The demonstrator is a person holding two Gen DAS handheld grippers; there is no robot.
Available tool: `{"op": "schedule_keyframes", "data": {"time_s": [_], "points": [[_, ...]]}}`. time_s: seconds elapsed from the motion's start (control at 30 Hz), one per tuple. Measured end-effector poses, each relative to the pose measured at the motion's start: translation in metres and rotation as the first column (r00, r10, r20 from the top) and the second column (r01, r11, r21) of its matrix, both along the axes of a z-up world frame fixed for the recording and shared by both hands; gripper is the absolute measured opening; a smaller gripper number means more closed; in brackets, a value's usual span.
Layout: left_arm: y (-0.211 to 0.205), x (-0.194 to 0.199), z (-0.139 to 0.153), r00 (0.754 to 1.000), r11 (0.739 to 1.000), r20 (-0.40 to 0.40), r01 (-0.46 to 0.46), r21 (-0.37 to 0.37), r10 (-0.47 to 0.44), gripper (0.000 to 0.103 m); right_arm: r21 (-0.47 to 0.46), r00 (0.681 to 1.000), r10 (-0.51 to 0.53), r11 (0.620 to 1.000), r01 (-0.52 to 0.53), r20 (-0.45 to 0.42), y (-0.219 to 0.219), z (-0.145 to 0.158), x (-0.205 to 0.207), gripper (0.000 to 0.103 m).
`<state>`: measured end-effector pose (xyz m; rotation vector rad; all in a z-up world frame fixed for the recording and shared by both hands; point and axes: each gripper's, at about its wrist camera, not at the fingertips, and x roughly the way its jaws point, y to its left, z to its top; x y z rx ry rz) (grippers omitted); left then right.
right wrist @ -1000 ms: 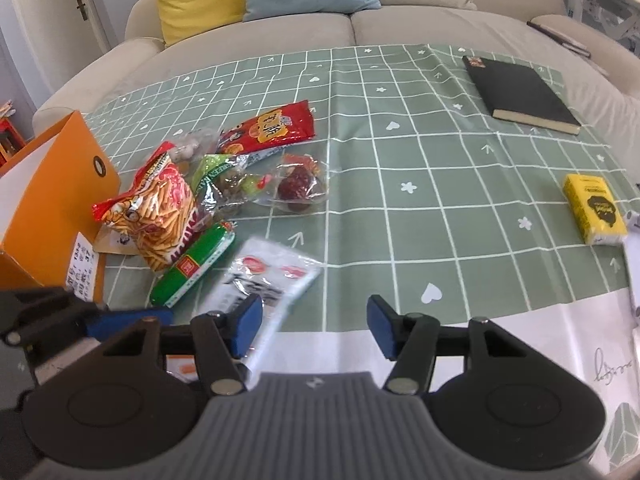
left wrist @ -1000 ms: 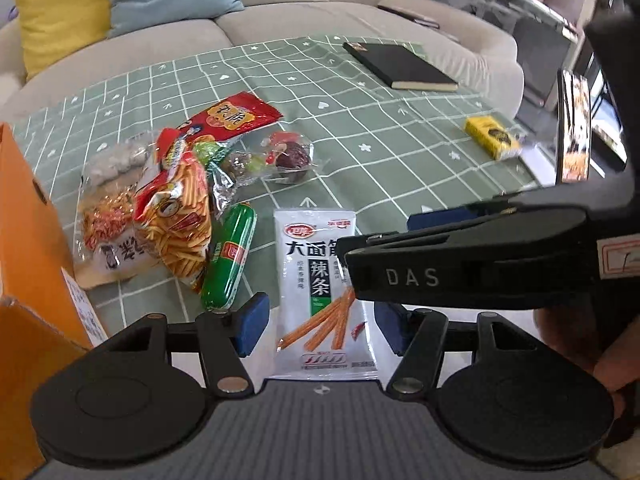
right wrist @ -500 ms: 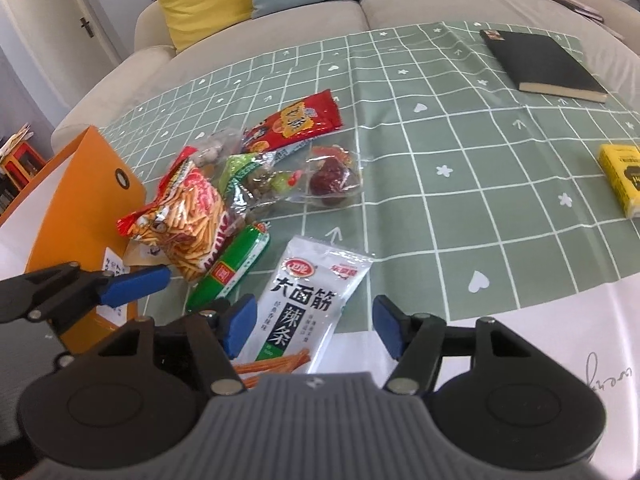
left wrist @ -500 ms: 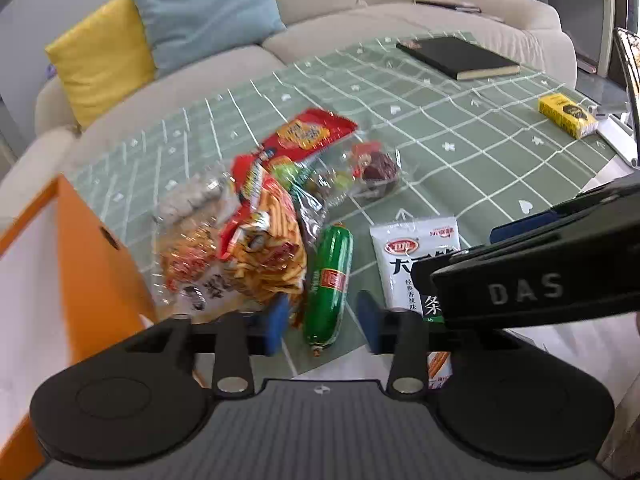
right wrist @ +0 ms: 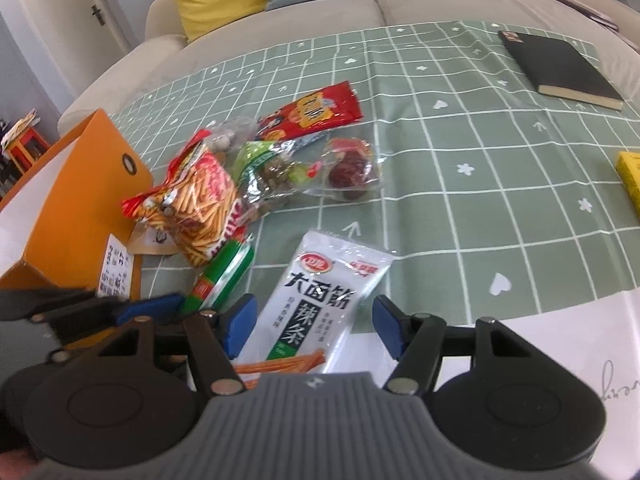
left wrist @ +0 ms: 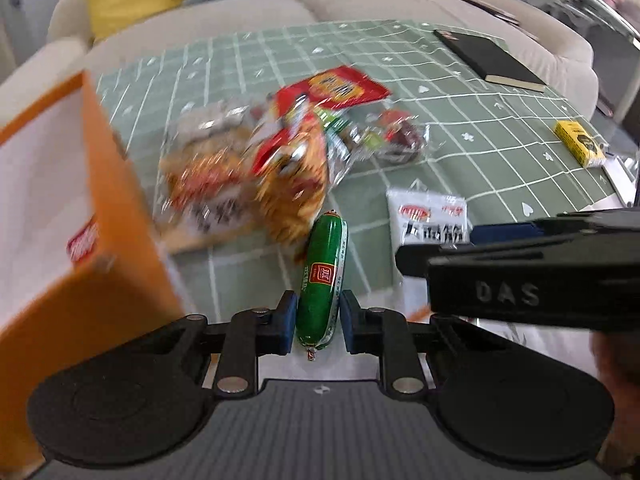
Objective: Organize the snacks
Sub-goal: 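Grasp the green sausage with left tool while right tool grasps white spicy-strip pack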
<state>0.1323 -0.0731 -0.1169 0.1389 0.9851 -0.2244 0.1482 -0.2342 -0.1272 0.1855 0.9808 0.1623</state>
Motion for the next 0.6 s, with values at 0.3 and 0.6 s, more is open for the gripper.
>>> {"op": "schedule_keyframes", "data": {"time_s": [0.3,0.6], "points": [[0.031,-0.017,-0.002,0.991,0.993,-0.071,-0.112,0.019,0.113,0.034,-0.194,0.993,0.111,0.976,-0.103,0.033,0.036,-0.007,-0.002,0.067],[0.030,-0.014,-0.007,0.996,0.996,0.007,-0.089,0.016,0.089,0.043,-0.244,0.987,0.152,0.961,-0.133,0.061,0.041,-0.011,-0.009,0.067]]}}
